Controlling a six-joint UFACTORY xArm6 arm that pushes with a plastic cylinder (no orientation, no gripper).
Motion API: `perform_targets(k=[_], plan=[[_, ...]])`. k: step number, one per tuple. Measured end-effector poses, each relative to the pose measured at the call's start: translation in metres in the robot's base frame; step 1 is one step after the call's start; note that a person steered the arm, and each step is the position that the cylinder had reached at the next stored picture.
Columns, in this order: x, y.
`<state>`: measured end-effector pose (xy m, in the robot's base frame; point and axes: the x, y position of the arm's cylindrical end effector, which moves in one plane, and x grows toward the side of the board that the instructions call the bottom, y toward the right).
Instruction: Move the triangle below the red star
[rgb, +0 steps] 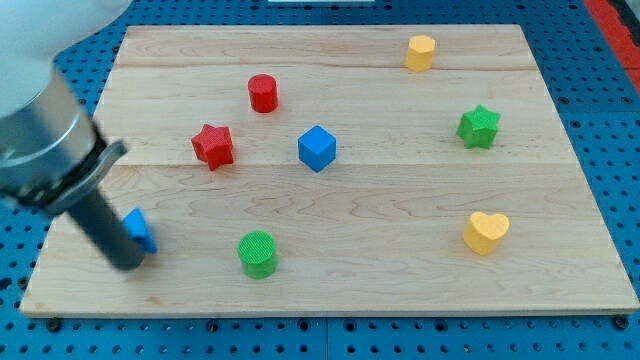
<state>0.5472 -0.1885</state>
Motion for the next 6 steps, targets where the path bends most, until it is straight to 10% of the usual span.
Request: perform_targets(k=[2,4,6], plan=[[-0.032,-0.074],[-0.053,0.028],[0.05,0.065]])
